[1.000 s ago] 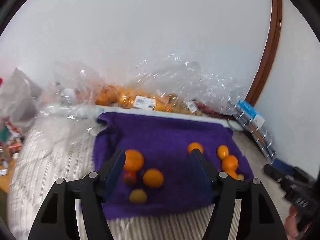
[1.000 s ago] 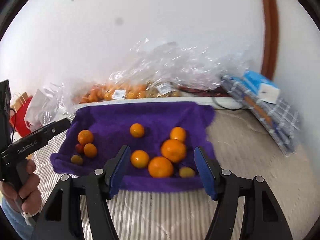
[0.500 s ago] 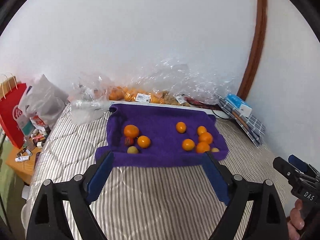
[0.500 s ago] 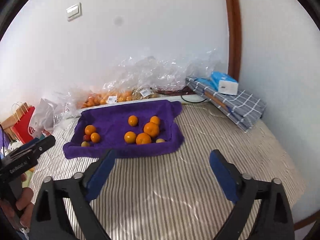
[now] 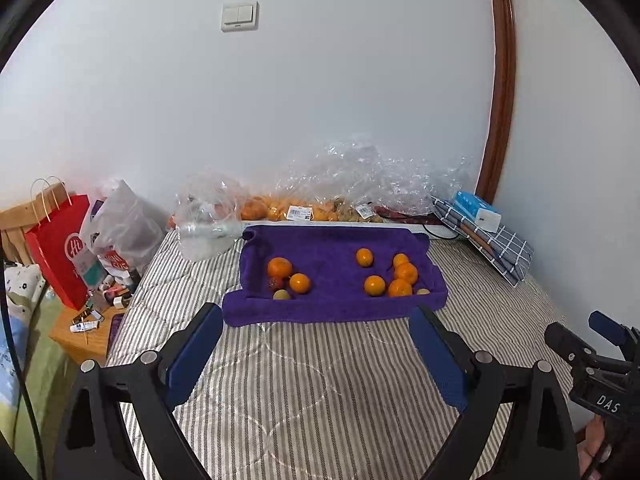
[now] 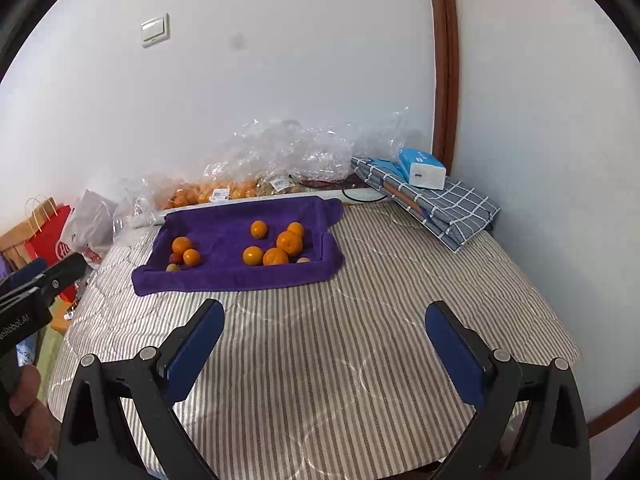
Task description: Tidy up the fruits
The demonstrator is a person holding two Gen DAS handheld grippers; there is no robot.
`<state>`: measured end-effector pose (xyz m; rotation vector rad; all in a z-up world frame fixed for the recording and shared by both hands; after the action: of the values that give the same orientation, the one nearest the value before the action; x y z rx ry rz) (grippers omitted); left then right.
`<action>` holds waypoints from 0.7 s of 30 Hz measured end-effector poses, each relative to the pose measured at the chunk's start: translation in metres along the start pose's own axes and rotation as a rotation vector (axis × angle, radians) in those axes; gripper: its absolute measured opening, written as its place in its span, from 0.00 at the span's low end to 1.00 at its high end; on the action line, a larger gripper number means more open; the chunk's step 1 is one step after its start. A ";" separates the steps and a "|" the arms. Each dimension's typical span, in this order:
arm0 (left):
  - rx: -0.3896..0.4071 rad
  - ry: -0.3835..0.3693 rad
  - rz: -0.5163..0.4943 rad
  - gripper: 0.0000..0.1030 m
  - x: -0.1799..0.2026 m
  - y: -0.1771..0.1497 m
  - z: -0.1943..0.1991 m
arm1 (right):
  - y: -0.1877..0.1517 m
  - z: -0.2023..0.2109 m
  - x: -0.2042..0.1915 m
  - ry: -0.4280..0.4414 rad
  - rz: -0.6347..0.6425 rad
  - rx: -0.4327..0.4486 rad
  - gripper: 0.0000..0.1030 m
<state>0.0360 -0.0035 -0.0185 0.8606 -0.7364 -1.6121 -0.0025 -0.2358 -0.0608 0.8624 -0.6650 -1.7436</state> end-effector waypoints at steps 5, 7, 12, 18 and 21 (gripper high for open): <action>-0.003 0.006 0.002 0.91 0.001 0.001 0.000 | -0.002 0.003 -0.001 -0.007 0.006 0.002 0.97; -0.007 0.004 -0.001 0.92 0.003 0.001 -0.001 | -0.002 0.005 -0.001 -0.009 0.006 0.008 0.97; -0.014 0.005 0.005 0.92 0.003 -0.001 -0.002 | -0.003 0.007 -0.002 -0.006 0.007 0.009 0.97; -0.014 0.009 0.001 0.92 0.002 -0.001 -0.003 | -0.002 0.006 0.000 -0.016 -0.003 0.009 0.97; -0.021 0.010 0.004 0.92 0.003 -0.002 -0.005 | -0.002 0.005 0.000 -0.018 -0.001 0.005 0.97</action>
<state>0.0389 -0.0060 -0.0231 0.8505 -0.7129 -1.6083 -0.0075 -0.2350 -0.0591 0.8513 -0.6812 -1.7533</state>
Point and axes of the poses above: each gripper's, at about its wrist camera, not at the fingertips, and z roughly against the way its jaws point, x to its right, y to its top, the point moved 1 cm from there along -z, roughly the way its jaws point, and after that the axes turned 13 degrees about -z, right-handed, at the moved point
